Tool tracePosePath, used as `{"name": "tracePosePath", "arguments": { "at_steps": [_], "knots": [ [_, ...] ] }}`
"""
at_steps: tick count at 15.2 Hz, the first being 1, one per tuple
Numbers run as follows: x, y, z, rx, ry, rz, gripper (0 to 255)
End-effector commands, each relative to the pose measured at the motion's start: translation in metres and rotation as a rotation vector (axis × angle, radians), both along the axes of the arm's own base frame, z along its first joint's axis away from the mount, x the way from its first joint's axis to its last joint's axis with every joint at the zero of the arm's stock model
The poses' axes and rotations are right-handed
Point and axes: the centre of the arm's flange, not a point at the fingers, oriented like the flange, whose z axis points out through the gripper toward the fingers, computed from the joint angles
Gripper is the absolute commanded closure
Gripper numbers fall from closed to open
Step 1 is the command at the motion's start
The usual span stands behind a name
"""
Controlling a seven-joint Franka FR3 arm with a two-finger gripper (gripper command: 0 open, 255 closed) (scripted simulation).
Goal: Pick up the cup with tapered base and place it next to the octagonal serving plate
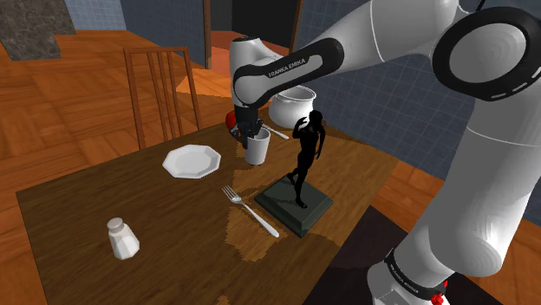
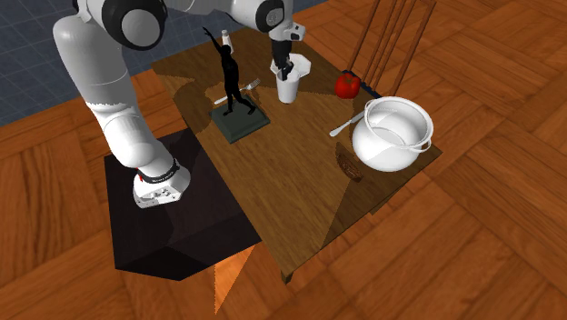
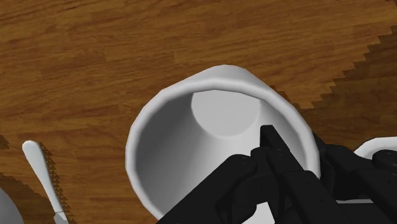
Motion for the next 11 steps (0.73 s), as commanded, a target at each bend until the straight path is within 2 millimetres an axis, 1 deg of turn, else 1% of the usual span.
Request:
{"name": "tracePosePath", "arguments": {
  "at_steps": [1, 7, 8, 11],
  "knots": [
    [0.0006, 0.0004, -0.0025, 0.0, -0.001, 0.0, 255],
    [0.0006, 0.0004, -0.0025, 0.0, -0.001, 0.0, 255],
    [0.0006, 0.0004, -0.0025, 0.0, -0.001, 0.0, 0],
    [0.0006, 0.0004, -0.0025, 0.0, -0.001, 0.0, 0]
  ]
}}
